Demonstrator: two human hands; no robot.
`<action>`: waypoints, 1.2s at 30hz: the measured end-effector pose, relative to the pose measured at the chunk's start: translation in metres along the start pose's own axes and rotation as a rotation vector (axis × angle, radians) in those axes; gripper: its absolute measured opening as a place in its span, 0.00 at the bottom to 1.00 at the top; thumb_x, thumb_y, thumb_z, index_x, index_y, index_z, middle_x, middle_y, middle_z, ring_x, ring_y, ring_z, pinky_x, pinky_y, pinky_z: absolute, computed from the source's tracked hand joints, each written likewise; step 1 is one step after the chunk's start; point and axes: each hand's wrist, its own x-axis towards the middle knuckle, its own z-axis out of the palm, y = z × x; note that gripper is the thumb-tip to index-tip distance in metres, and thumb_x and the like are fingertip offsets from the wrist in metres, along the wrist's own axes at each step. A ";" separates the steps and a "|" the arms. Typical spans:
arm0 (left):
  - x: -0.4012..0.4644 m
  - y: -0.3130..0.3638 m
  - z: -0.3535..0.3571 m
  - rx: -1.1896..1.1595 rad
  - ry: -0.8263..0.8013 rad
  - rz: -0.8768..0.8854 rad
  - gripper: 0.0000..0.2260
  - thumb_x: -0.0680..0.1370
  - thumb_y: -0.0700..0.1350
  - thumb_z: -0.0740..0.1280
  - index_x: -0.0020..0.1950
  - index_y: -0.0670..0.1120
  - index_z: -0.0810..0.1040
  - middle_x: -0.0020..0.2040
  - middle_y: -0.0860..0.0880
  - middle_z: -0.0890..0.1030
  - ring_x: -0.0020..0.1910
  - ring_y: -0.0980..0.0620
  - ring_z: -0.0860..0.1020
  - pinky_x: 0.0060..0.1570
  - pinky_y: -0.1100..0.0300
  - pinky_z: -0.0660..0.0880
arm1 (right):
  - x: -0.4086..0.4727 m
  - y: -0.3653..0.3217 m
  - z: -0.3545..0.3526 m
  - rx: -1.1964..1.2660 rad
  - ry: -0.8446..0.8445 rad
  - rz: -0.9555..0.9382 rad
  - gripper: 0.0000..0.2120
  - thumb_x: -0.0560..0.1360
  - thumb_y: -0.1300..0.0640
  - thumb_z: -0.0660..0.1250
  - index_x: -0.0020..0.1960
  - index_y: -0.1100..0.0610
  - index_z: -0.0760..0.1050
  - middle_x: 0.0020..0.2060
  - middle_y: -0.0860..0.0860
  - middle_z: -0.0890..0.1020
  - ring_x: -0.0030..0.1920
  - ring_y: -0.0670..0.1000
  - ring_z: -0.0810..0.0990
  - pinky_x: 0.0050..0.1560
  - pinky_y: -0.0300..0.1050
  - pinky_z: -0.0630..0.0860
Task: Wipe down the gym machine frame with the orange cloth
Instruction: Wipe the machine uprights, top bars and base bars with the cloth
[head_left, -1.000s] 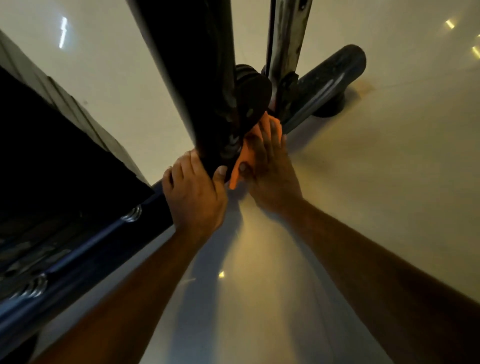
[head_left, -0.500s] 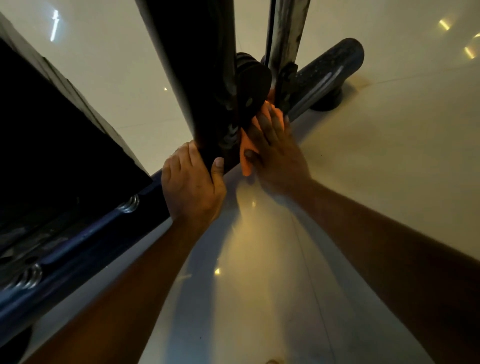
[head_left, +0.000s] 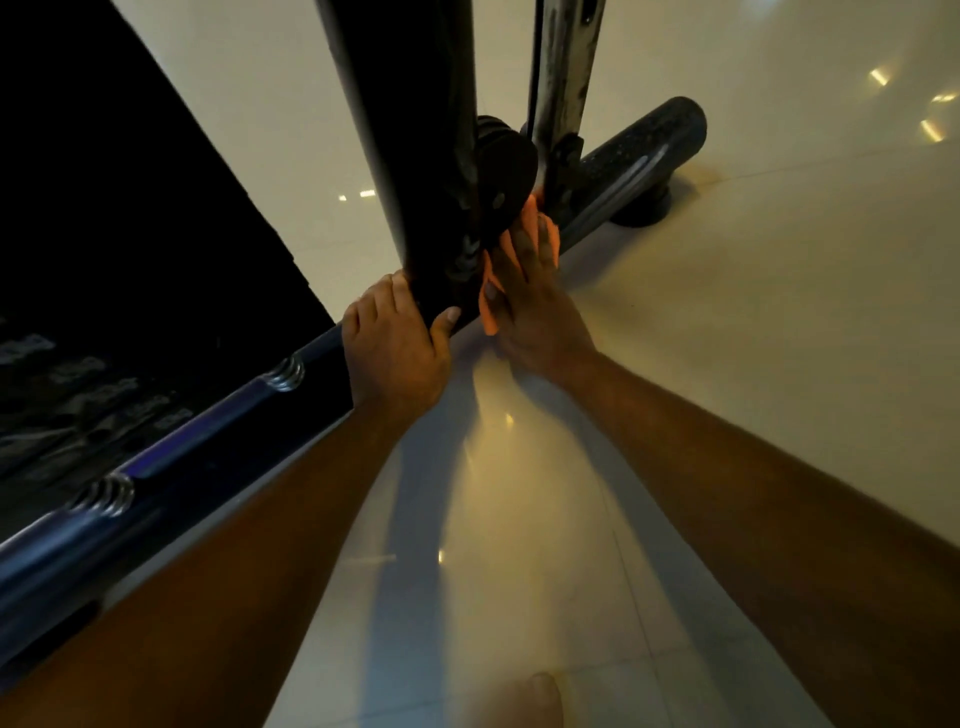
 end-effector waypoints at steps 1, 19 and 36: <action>-0.001 -0.001 -0.002 0.008 0.002 0.016 0.32 0.85 0.64 0.57 0.78 0.40 0.70 0.72 0.40 0.77 0.72 0.40 0.74 0.75 0.44 0.69 | -0.003 -0.008 -0.003 0.076 0.005 0.049 0.31 0.90 0.47 0.51 0.89 0.54 0.48 0.88 0.61 0.42 0.87 0.66 0.38 0.86 0.66 0.44; -0.050 0.080 0.001 -0.177 -0.059 0.321 0.27 0.86 0.51 0.59 0.82 0.39 0.66 0.78 0.37 0.71 0.79 0.38 0.69 0.82 0.39 0.61 | -0.066 0.026 -0.114 0.057 -0.084 0.207 0.21 0.86 0.49 0.66 0.77 0.53 0.78 0.71 0.58 0.82 0.67 0.65 0.82 0.65 0.58 0.78; 0.071 0.151 0.055 -0.439 0.152 -0.090 0.27 0.84 0.53 0.54 0.79 0.41 0.72 0.70 0.39 0.79 0.71 0.38 0.77 0.71 0.45 0.73 | 0.036 0.104 -0.063 -0.121 -0.128 0.057 0.32 0.90 0.40 0.40 0.88 0.56 0.55 0.88 0.61 0.50 0.86 0.70 0.42 0.84 0.71 0.55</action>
